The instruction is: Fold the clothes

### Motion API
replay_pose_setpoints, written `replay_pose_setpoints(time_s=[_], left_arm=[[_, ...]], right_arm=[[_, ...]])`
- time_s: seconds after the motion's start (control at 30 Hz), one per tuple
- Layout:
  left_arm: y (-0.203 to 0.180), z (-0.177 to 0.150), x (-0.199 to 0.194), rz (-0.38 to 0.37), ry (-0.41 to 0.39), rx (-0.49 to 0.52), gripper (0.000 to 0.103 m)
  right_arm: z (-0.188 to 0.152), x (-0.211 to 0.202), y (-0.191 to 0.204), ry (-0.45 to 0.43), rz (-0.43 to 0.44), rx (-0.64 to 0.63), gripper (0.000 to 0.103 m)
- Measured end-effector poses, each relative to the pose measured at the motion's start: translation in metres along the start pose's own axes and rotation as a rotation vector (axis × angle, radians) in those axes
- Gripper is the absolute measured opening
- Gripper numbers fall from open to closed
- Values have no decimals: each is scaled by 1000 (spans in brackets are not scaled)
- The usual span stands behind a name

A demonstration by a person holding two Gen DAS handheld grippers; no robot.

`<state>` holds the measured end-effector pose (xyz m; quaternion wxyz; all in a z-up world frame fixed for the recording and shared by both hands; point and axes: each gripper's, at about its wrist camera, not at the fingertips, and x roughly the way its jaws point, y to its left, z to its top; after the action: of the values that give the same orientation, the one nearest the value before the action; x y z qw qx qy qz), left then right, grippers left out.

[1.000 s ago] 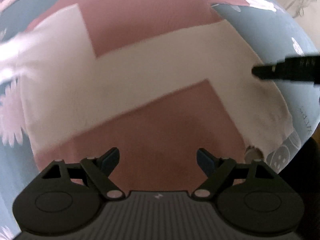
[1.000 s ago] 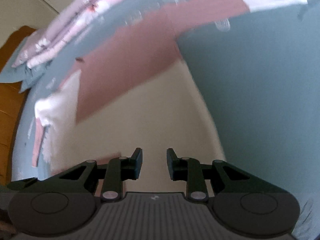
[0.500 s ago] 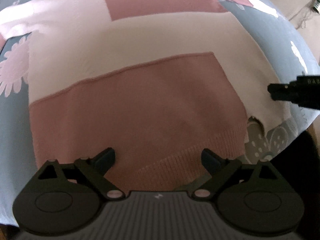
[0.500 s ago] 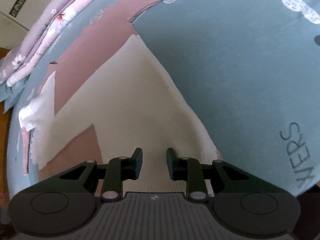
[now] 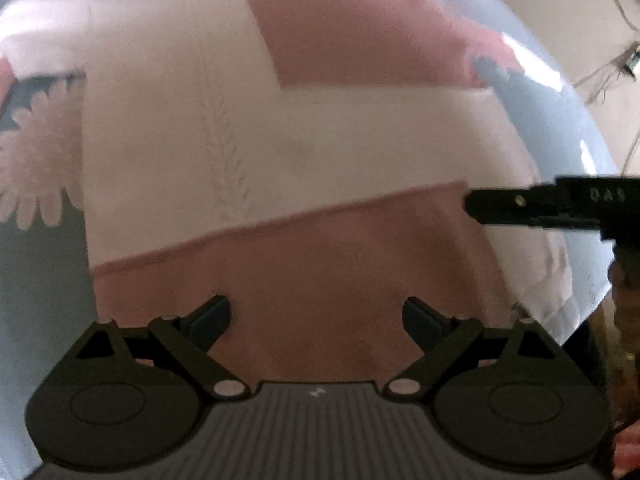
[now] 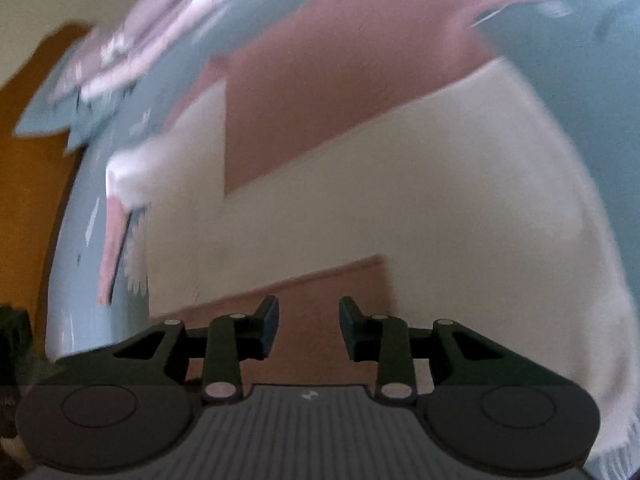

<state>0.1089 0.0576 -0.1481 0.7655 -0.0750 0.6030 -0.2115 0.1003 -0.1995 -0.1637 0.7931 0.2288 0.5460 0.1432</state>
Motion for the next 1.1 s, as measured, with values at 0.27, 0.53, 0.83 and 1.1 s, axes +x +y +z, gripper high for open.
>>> replay_pose_setpoints(time_s=[0.27, 0.53, 0.83, 1.1], left_arm=[[28, 29, -27, -77, 77, -52, 93], [69, 105, -129, -105, 80, 22, 94], [114, 152, -173, 47, 136, 197, 94], [120, 163, -157, 39, 138, 414, 94]], right_arm=[[26, 19, 17, 187, -154, 59, 39], [66, -48, 111, 77, -276, 165, 44], [67, -60, 189, -92, -305, 207, 45], [22, -42, 216, -199, -309, 298, 45]])
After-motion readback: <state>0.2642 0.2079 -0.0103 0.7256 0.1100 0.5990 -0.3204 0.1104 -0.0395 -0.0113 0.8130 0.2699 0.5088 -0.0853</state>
